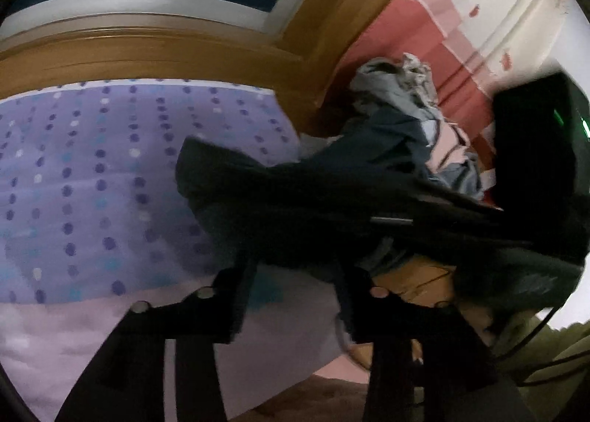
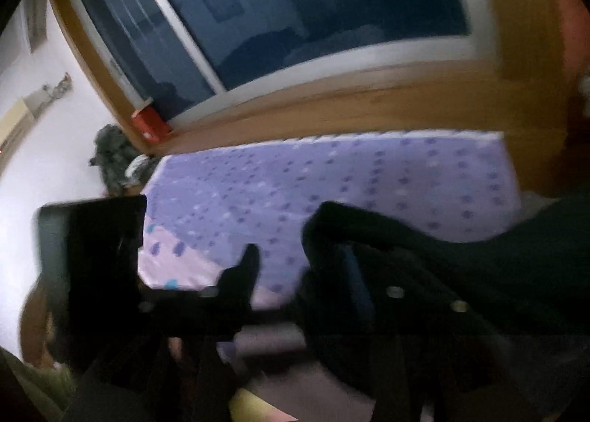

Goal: Fold clothes

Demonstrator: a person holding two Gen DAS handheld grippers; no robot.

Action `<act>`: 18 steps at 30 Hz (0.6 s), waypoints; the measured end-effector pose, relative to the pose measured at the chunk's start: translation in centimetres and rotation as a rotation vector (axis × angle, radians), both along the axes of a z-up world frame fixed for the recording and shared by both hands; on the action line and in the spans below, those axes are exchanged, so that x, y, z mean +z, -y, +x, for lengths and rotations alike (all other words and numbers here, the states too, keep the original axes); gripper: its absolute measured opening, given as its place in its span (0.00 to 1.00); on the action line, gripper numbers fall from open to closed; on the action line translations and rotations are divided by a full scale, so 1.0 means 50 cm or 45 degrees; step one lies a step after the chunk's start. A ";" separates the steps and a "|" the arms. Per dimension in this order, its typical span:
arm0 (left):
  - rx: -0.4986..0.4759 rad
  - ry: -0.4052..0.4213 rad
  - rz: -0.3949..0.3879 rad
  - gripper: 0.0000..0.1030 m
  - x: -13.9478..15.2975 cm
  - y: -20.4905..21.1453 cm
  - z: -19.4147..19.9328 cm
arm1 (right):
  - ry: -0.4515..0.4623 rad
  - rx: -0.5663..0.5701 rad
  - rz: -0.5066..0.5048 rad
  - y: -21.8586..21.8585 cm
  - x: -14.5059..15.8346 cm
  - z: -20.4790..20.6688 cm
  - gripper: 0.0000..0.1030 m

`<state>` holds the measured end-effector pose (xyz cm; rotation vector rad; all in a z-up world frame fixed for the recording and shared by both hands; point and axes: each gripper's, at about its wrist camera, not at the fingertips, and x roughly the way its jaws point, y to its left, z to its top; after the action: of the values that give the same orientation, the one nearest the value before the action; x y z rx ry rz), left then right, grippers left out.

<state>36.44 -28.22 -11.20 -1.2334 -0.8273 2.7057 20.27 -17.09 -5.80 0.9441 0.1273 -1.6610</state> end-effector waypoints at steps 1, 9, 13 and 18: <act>0.018 0.003 -0.006 0.43 0.001 -0.006 -0.018 | -0.024 -0.038 -0.001 -0.039 0.009 -0.010 0.60; 0.063 0.038 -0.023 0.54 -0.011 -0.006 -0.076 | -0.076 -0.601 0.179 -0.275 -0.017 -0.140 0.73; -0.019 0.048 -0.076 0.71 -0.001 -0.039 -0.114 | 0.064 -0.816 0.288 -0.341 -0.077 -0.212 0.73; -0.242 0.039 -0.228 0.72 0.022 -0.120 -0.185 | 0.301 -0.891 0.246 -0.367 -0.142 -0.255 0.73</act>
<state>27.17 -22.22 -10.11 -1.3153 -0.4512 2.6585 7.53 1.25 -12.92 1.4320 -0.2343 -2.1751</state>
